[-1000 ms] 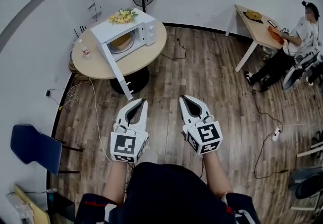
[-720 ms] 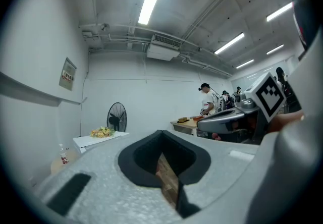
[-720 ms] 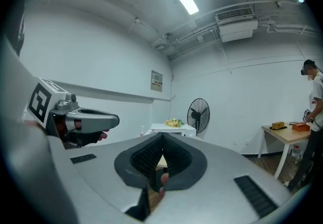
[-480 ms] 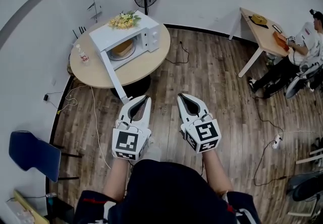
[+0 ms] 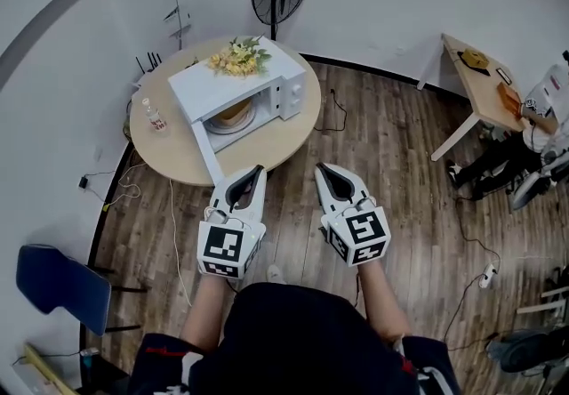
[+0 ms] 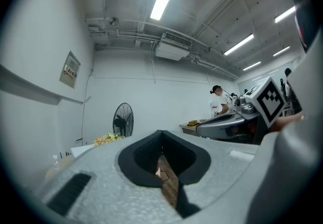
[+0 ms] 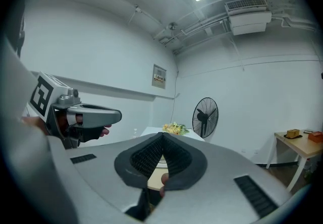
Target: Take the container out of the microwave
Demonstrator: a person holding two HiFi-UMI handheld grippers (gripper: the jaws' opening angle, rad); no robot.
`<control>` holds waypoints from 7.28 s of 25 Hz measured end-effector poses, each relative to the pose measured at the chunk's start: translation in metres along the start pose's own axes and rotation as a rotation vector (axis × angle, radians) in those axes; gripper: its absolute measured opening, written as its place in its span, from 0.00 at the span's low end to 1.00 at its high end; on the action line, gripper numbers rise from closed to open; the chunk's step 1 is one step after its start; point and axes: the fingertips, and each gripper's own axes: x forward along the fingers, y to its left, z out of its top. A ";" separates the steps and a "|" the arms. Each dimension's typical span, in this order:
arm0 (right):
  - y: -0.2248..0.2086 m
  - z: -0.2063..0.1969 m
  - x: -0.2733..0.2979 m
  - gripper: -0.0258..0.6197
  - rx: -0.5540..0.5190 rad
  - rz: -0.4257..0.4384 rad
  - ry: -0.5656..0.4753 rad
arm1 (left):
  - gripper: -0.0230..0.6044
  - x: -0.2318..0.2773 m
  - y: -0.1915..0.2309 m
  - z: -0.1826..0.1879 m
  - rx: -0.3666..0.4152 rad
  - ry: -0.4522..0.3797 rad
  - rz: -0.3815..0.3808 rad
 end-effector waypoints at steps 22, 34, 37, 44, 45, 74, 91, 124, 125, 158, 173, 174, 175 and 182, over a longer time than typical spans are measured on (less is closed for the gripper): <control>-0.029 -0.011 0.176 0.05 -0.035 0.227 0.037 | 0.06 0.079 0.122 -0.042 0.002 0.093 0.230; -0.023 -0.002 0.271 0.05 -0.083 0.590 0.029 | 0.06 0.083 0.177 -0.048 0.005 0.175 0.626; -0.022 -0.005 0.284 0.05 -0.082 0.660 0.038 | 0.06 0.079 0.182 -0.052 0.021 0.215 0.710; -0.016 -0.012 0.302 0.05 -0.076 0.805 0.044 | 0.06 0.069 0.180 -0.056 0.060 0.292 0.878; -0.014 -0.012 0.305 0.05 -0.078 0.824 0.043 | 0.06 0.069 0.178 -0.056 0.062 0.299 0.891; -0.047 -0.066 0.310 0.05 -0.137 0.948 0.159 | 0.06 0.162 0.130 -0.114 -0.046 0.372 0.841; 0.014 -0.206 0.342 0.05 -0.726 1.086 0.428 | 0.06 0.157 0.160 -0.207 -0.265 0.437 0.747; 0.055 -0.315 0.462 0.51 -1.157 0.925 0.422 | 0.06 0.134 0.141 -0.250 -0.361 0.526 0.714; 0.055 -0.317 0.463 0.51 -1.164 0.926 0.422 | 0.06 0.132 0.141 -0.251 -0.358 0.530 0.716; 0.063 -0.315 0.448 0.27 -1.232 1.003 0.474 | 0.06 0.126 0.143 -0.240 -0.293 0.544 0.717; 0.064 -0.306 0.415 0.07 -1.268 1.052 0.434 | 0.06 0.129 0.139 -0.227 -0.253 0.529 0.712; 0.064 -0.306 0.412 0.07 -1.272 1.057 0.432 | 0.06 0.129 0.138 -0.226 -0.252 0.529 0.713; 0.064 -0.306 0.409 0.07 -1.275 1.060 0.433 | 0.06 0.129 0.138 -0.226 -0.250 0.529 0.713; 0.055 -0.307 0.388 0.06 -1.279 1.075 0.460 | 0.06 0.127 0.134 -0.219 -0.233 0.523 0.724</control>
